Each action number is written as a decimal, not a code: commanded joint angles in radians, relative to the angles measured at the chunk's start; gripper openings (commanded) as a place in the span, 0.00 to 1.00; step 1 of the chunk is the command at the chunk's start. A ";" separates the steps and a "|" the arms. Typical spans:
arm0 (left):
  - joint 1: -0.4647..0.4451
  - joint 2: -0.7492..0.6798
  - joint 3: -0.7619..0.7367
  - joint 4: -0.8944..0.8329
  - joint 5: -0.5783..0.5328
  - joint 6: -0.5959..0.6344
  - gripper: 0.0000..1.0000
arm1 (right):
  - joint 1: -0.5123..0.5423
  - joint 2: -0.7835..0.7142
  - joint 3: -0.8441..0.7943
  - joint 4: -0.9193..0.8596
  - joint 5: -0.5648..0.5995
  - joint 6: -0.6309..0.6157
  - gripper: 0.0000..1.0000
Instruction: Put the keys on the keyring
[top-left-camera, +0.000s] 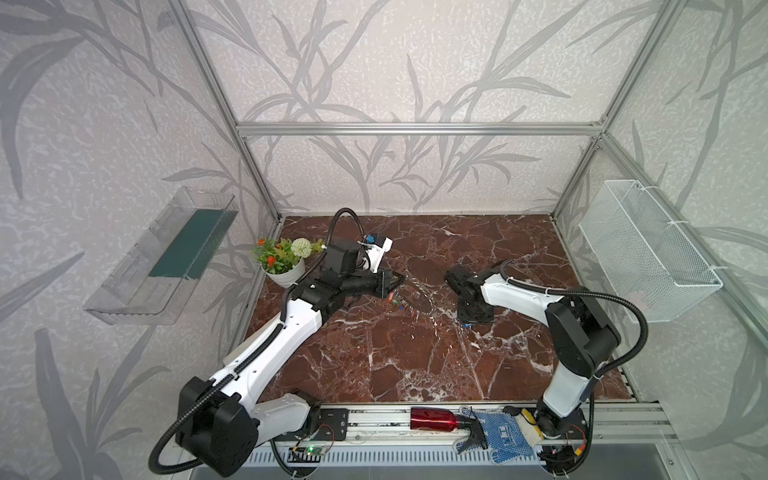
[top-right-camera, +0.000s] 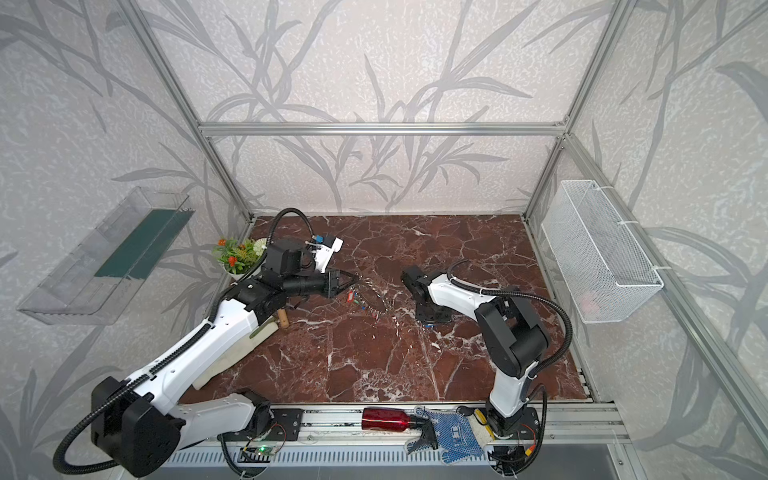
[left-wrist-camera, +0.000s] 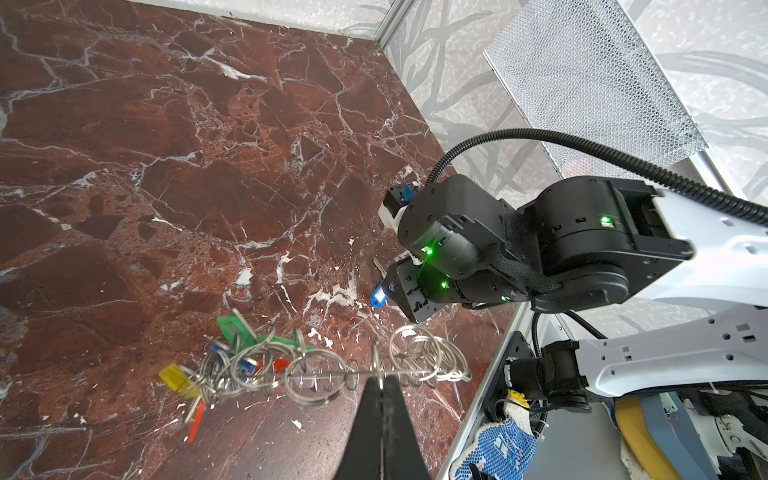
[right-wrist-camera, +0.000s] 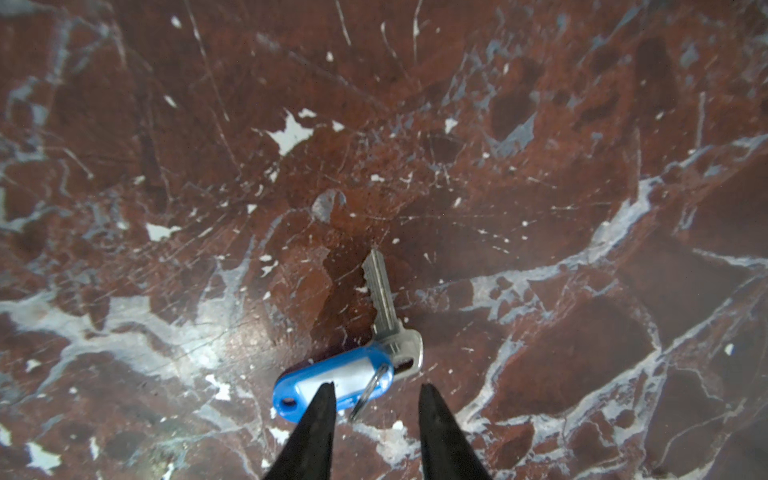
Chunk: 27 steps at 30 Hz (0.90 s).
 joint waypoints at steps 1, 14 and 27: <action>-0.004 -0.037 0.002 0.052 0.026 0.000 0.00 | -0.004 0.010 0.018 -0.037 -0.002 0.022 0.34; -0.007 -0.035 -0.001 0.056 0.029 -0.001 0.00 | -0.003 -0.013 0.007 -0.050 0.015 0.010 0.12; -0.009 -0.031 -0.003 0.061 0.032 -0.005 0.00 | -0.004 -0.043 -0.014 -0.039 0.023 -0.007 0.00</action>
